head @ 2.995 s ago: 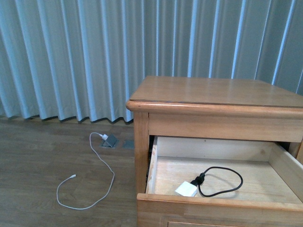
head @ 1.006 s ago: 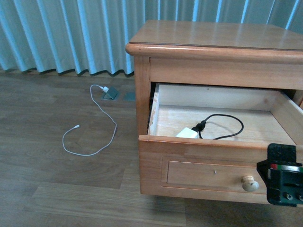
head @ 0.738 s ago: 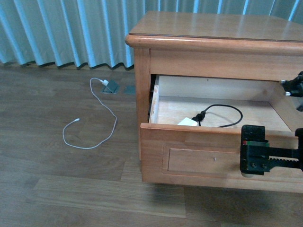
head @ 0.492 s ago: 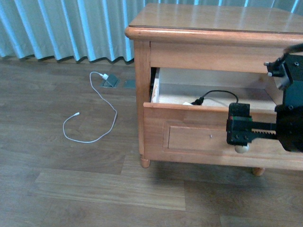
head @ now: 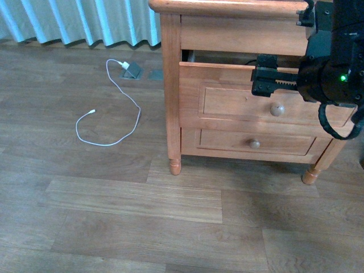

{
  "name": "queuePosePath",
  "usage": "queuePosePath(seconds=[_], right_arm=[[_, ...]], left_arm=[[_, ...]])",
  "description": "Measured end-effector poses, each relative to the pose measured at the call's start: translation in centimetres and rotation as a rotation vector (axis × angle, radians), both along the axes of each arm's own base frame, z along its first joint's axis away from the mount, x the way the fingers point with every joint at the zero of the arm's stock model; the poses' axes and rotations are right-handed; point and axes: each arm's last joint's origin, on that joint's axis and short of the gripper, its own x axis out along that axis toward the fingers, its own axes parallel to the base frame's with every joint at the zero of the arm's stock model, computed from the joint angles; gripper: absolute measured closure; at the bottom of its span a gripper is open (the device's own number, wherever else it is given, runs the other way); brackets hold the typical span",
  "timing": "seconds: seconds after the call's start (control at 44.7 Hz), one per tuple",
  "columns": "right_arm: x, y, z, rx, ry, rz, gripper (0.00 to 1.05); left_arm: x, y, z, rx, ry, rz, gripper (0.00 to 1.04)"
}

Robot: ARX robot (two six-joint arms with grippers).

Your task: Put charger into drawer

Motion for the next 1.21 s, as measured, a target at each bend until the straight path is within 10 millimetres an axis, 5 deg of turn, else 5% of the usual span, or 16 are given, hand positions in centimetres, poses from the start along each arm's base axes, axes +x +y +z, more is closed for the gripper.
queuePosePath(seconds=[0.358, 0.715, 1.028, 1.207], right_arm=[[4.6, 0.5, -0.7, -0.014, -0.07, -0.054, 0.08], [5.9, 0.9, -1.6, -0.029, -0.099, -0.049, 0.08], [5.3, 0.7, -1.2, -0.015, -0.114, -0.047, 0.08], [1.9, -0.2, 2.3, 0.046, -0.144, -0.013, 0.08]], left_arm=[[0.0, 0.0, 0.0, 0.0, 0.0, 0.0, 0.06], [0.0, 0.0, 0.0, 0.0, 0.0, 0.0, 0.06], [0.0, 0.0, 0.0, 0.0, 0.0, 0.0, 0.06], [0.0, 0.0, 0.0, 0.0, 0.0, 0.0, 0.06]])
